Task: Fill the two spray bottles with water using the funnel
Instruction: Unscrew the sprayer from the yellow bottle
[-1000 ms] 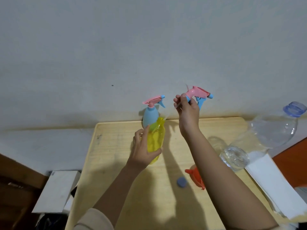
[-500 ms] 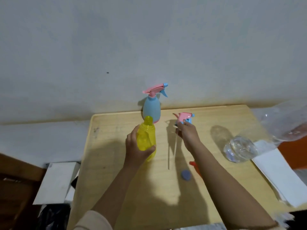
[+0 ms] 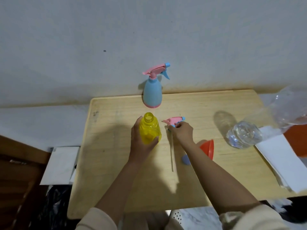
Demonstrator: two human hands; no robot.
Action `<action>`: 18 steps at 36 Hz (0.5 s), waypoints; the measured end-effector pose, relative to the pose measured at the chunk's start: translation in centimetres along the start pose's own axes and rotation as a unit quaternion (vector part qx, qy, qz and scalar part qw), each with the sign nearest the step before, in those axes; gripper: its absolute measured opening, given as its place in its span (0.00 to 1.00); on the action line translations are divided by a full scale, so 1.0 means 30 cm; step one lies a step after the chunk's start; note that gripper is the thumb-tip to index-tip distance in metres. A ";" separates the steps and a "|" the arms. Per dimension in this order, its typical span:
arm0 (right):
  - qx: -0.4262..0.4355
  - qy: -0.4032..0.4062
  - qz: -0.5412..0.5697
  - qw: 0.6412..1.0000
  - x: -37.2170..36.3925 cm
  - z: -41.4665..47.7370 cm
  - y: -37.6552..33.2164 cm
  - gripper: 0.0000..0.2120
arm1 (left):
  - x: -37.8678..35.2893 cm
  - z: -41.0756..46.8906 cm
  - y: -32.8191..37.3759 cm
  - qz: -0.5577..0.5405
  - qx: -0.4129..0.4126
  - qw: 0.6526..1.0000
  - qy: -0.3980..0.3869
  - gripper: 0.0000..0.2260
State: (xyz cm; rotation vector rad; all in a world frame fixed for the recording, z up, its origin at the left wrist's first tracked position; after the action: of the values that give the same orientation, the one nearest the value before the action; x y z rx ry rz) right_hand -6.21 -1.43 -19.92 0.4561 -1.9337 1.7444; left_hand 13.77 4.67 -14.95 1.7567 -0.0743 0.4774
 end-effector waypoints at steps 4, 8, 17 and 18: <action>0.014 -0.010 -0.003 1.000 -0.007 -0.007 -0.014 0.12 | 0.014 -0.012 0.001 0.002 0.004 1.000 0.028 0.38; 0.057 -0.003 0.001 0.998 0.036 -0.022 -0.071 0.11 | 0.026 -0.018 0.014 0.013 0.010 0.998 0.056 0.38; 0.171 0.077 0.071 0.980 0.357 -0.125 -0.147 0.21 | 0.014 -0.018 0.015 0.024 0.050 0.995 0.088 0.33; 0.163 0.064 0.073 0.982 0.375 -0.147 -0.119 0.24 | 0.012 -0.022 0.016 0.024 0.049 0.995 0.089 0.32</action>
State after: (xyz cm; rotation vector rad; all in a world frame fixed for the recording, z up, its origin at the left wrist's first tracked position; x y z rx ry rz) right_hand -12.90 3.36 -10.38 0.3092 -1.6332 2.1434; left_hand 13.78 5.25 -14.29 1.8034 0.0339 0.6813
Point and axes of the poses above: each hand's wrist, its own z-axis towards the middle knuckle, its own x-axis out of the back of the hand, y = z × x, the point moved 10 cm from there along z, towards the middle knuckle, and after that the axes turned 15 degrees about x, right-handed, at the moved point
